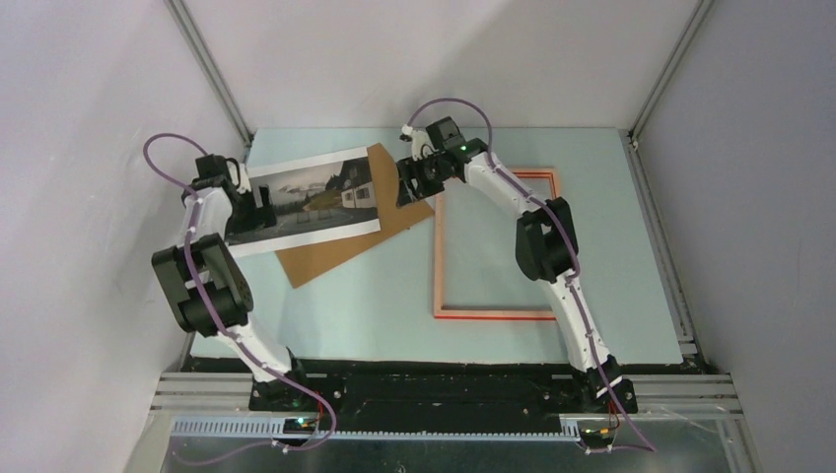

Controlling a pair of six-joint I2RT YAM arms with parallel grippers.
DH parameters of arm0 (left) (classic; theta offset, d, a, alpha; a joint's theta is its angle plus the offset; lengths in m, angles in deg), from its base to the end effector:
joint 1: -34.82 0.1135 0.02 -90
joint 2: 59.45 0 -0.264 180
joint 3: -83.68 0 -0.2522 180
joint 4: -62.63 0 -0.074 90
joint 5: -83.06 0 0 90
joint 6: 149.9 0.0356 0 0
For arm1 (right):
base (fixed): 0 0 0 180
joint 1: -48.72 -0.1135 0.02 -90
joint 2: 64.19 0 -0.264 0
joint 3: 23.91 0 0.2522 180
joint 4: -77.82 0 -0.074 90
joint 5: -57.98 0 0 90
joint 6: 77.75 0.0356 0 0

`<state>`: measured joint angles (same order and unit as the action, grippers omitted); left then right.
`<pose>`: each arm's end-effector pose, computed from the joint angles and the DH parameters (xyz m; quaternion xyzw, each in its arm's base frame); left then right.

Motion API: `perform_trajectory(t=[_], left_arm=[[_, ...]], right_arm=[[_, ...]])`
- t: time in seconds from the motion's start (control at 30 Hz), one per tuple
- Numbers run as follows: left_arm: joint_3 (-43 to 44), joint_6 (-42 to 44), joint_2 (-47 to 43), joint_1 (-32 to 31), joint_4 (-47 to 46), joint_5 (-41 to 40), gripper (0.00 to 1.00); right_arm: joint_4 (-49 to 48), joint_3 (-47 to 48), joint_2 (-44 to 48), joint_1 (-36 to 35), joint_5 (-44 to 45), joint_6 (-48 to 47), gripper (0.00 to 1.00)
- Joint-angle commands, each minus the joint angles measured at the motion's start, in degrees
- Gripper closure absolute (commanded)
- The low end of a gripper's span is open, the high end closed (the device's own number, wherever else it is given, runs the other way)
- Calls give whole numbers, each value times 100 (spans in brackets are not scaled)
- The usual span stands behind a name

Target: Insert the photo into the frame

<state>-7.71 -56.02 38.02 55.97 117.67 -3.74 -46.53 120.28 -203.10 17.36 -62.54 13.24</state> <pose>0.3287 0.1250 0.2380 -0.1400 0.9637 0.0224 0.2262 0.4490 0.2948 0.2296 -0.3238 0.8526 0.3289 0.2451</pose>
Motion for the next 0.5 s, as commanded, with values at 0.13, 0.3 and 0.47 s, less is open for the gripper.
perform_trajectory(t=[0.13, 0.3, 0.47], left_arm=[[669, -631, 1000, -19, -91, 366, 2], [778, -649, 1241, -20, -82, 406, 2], [621, -602, 1250, -12, -82, 523, 2]], right_arm=[[-1052, 514, -772, -96, -938, 1641, 29], [-1411, 748, -1170, -113, -1322, 2257, 29], [-1618, 760, -1416, -116, -1510, 2578, 30]])
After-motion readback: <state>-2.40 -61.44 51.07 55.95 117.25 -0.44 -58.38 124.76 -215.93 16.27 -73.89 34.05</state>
